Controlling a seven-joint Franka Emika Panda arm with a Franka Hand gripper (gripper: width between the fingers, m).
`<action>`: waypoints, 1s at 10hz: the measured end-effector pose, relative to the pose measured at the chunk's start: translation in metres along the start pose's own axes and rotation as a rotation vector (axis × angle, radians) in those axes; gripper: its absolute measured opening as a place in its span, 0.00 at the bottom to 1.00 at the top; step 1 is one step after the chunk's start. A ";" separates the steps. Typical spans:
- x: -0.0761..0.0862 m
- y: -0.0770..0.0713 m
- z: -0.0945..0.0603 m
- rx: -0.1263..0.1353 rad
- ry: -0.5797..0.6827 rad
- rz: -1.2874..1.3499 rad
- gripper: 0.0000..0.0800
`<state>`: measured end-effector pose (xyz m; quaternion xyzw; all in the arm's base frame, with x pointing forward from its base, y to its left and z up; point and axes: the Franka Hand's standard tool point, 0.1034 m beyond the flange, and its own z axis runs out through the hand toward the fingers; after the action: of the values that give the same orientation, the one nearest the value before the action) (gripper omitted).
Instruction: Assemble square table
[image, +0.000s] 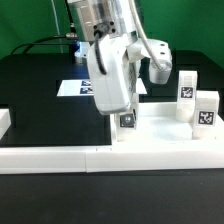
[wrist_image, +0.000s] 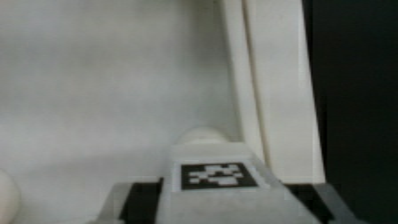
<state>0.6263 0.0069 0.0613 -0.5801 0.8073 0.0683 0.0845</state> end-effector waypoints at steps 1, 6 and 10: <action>0.000 0.000 0.000 0.001 -0.005 0.120 0.37; 0.001 0.000 0.001 0.008 -0.001 0.347 0.37; -0.014 0.006 0.000 0.010 -0.009 -0.020 0.76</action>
Offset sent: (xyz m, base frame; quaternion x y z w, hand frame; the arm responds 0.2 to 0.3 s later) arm -0.0066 0.0045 0.0009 0.0001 0.0233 0.1394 0.9900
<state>0.6247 0.0213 0.0648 -0.5872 0.8015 0.0660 0.0916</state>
